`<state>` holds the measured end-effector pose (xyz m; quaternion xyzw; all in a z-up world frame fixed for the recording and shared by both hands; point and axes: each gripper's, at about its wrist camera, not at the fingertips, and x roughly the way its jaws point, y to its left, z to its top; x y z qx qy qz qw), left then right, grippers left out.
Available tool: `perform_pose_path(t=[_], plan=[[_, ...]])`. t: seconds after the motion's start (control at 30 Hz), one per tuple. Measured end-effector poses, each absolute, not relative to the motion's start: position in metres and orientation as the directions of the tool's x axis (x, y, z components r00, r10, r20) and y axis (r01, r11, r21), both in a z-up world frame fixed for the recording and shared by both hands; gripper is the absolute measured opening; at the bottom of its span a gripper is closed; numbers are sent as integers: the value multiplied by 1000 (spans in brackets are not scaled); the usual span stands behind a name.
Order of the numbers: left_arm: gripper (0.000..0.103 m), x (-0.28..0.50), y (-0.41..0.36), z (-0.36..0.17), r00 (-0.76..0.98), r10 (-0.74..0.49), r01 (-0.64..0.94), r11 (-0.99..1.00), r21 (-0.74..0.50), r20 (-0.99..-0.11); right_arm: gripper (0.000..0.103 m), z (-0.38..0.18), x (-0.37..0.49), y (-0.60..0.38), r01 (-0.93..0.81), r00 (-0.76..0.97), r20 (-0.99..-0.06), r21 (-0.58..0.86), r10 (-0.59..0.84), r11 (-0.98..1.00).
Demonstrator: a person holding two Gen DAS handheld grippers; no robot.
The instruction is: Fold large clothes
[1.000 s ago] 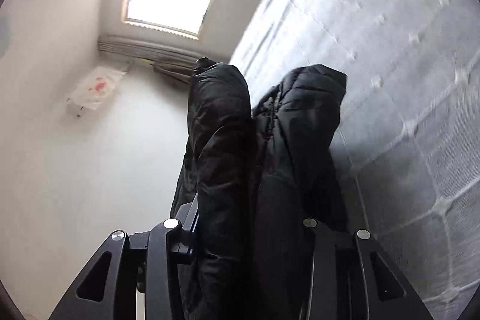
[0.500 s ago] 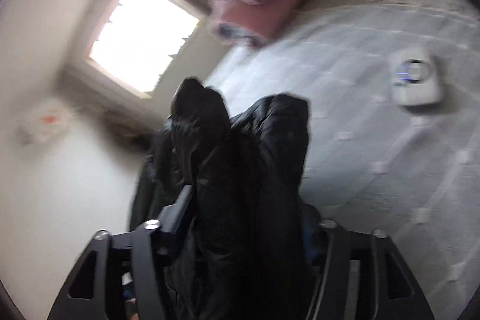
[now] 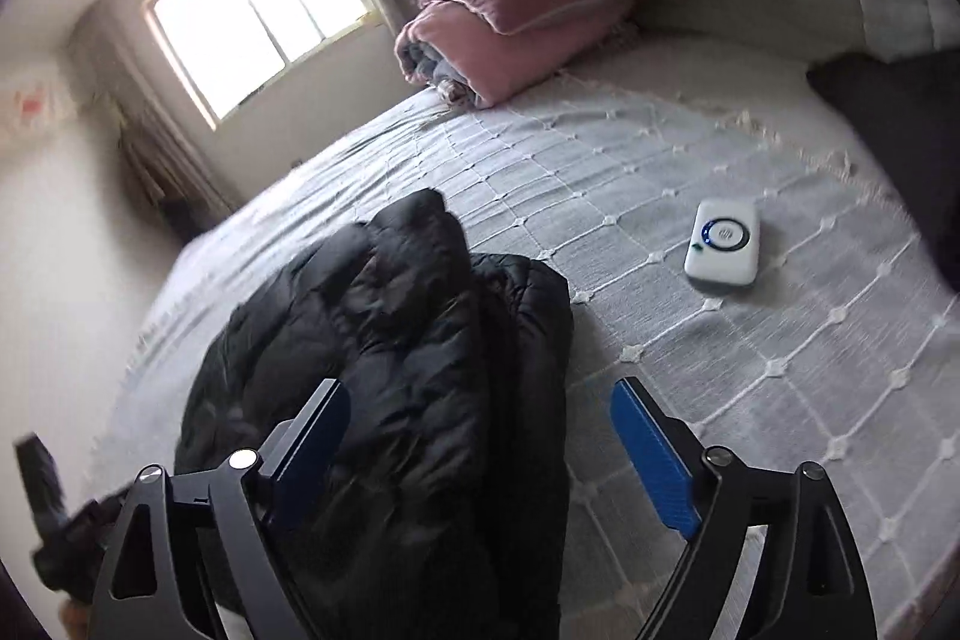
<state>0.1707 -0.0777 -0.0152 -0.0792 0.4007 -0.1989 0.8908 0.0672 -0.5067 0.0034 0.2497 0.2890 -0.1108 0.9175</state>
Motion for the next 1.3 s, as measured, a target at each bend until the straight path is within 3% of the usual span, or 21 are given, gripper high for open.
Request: perform_pose_path(t=[0.27,0.7,1.3], plan=[[102,120,-54,-9,614,-318,265,945,-191,-723,94,17,41,-435,328,747,-664,307,-46,893],[102,54,-70,-31,586,-251,298,951,-82,-771,94,-37,-6,-374,386,622,-767,129,-155,913],[102,42,-103,-42,575,-247,349,936,-40,-780,94,-45,-7,-370,413,596,-776,75,-207,908]])
